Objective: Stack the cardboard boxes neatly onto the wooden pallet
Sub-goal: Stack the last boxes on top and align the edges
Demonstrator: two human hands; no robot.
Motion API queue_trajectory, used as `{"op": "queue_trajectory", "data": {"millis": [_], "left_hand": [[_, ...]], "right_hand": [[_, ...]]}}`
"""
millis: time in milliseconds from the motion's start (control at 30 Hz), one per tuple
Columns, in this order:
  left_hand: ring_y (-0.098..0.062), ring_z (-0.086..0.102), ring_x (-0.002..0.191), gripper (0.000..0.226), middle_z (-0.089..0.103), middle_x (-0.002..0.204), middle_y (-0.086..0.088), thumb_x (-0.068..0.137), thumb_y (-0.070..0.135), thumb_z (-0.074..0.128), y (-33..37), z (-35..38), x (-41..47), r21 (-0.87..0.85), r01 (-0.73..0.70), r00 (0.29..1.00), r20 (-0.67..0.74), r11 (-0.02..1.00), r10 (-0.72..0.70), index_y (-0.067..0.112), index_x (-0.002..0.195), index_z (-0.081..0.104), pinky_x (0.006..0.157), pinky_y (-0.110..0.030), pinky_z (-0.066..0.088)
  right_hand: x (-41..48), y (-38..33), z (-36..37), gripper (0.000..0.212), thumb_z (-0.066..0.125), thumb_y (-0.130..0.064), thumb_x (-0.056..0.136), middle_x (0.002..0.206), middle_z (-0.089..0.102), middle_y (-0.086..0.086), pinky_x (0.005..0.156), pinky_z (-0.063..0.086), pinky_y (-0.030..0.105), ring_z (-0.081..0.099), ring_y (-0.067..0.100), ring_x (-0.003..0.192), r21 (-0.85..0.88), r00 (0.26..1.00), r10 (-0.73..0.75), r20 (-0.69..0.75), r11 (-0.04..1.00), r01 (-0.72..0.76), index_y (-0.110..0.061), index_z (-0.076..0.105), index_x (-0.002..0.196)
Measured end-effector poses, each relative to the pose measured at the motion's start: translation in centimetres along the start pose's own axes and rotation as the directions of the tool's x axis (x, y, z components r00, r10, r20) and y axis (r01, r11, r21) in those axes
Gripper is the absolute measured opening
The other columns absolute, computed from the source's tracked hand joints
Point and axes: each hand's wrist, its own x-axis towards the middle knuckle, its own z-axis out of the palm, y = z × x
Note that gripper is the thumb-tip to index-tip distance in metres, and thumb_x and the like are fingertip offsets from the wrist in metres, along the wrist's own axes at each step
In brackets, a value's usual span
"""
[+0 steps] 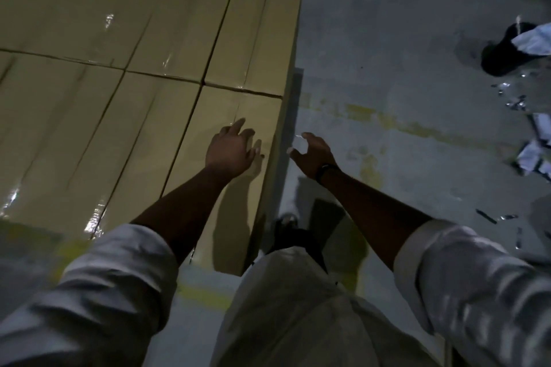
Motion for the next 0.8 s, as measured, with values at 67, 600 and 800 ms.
{"op": "queue_trajectory", "data": {"millis": [67, 600, 800], "left_hand": [[-0.036, 0.047, 0.133, 0.053, 0.037, 0.159, -0.007, 0.095, 0.044, 0.059, -0.2, 0.2, 2.1, 0.003, 0.026, 1.000, 0.011, 1.000, -0.026, 0.022, 0.142, 0.053, 0.103, -0.046, 0.045], [-0.043, 0.038, 0.134, 0.051, 0.037, 0.154, -0.015, 0.089, 0.036, 0.065, -5.7, 1.8, 21.1, -0.081, 0.177, 0.983, 0.065, 0.981, -0.172, 0.018, 0.134, 0.048, 0.102, -0.052, 0.042], [-0.046, 0.043, 0.122, 0.050, 0.040, 0.144, -0.018, 0.087, 0.044, 0.069, -9.4, 0.6, 24.0, -0.151, 0.452, 0.892, 0.053, 0.879, -0.449, 0.014, 0.123, 0.051, 0.102, -0.050, 0.040]], "right_hand": [[2.3, -0.9, -0.7, 0.072, 0.059, -0.040, 0.099, 0.162, 0.027, 0.015, 0.120, 0.023, 0.039, 0.024, 0.030, 0.149, 0.032, 1.000, 0.006, 0.030, 0.999, -0.007, -0.006, 0.029, 0.155], [22.1, -4.8, -4.1, 0.073, 0.062, -0.023, 0.099, 0.152, 0.039, 0.020, 0.103, 0.041, 0.043, 0.044, 0.039, 0.134, -0.044, 0.974, 0.100, 0.205, 0.995, -0.093, -0.008, 0.021, 0.157], [25.0, -6.2, -3.5, 0.073, 0.066, -0.018, 0.094, 0.144, 0.049, 0.017, 0.102, 0.045, 0.042, 0.049, 0.037, 0.129, -0.018, 0.973, 0.078, 0.216, 0.997, -0.076, -0.015, 0.027, 0.156]]}}
